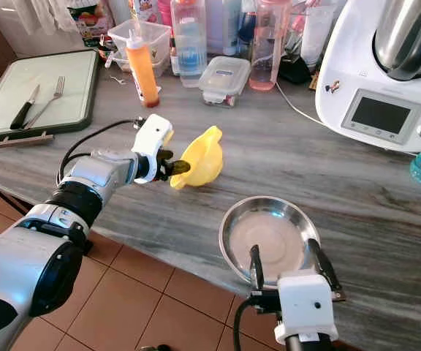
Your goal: Setting the table
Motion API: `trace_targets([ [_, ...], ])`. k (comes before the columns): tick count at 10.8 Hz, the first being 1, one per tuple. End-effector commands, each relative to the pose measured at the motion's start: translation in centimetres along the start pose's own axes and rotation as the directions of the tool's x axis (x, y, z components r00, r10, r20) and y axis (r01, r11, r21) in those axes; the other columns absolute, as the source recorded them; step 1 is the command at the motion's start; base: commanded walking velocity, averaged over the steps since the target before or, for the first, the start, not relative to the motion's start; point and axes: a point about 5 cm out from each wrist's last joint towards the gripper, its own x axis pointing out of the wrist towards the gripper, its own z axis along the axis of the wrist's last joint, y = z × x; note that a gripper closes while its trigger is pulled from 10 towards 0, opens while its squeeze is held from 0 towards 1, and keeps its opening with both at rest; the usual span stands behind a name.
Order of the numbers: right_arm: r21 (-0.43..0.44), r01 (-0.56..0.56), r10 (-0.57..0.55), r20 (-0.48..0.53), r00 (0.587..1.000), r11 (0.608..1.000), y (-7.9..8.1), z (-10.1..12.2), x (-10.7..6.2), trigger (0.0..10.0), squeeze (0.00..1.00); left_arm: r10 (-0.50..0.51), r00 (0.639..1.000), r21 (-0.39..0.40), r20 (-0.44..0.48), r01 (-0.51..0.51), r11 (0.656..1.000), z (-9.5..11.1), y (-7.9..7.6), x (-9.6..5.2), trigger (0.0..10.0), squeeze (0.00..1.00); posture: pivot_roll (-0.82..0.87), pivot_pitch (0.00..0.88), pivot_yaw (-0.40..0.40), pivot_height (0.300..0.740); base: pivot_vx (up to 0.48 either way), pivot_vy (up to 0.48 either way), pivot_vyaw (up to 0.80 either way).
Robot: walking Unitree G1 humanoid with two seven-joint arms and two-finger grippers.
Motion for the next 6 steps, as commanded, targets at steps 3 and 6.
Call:
trace_targets([
  [3,0.015,-0.016,0.017,-0.014,1.0,1.0,0.3,-0.5,0.1,10.0,0.0,-0.015,0.99,0.124,0.141,-0.002,0.992,3.1,-0.3,-0.5,10.0,1.0,0.0,0.129,0.06,0.74,0.0,0.0,0.0],
  [6,0.017,-0.019,0.019,-0.015,1.0,1.0,0.4,-0.6,0.2,10.0,0.0,-0.125,0.946,0.224,0.299,0.057,0.973,5.5,-1.8,-0.8,10.0,1.0,0.0,0.126,0.06,0.74,0.0,0.0,0.0],
])
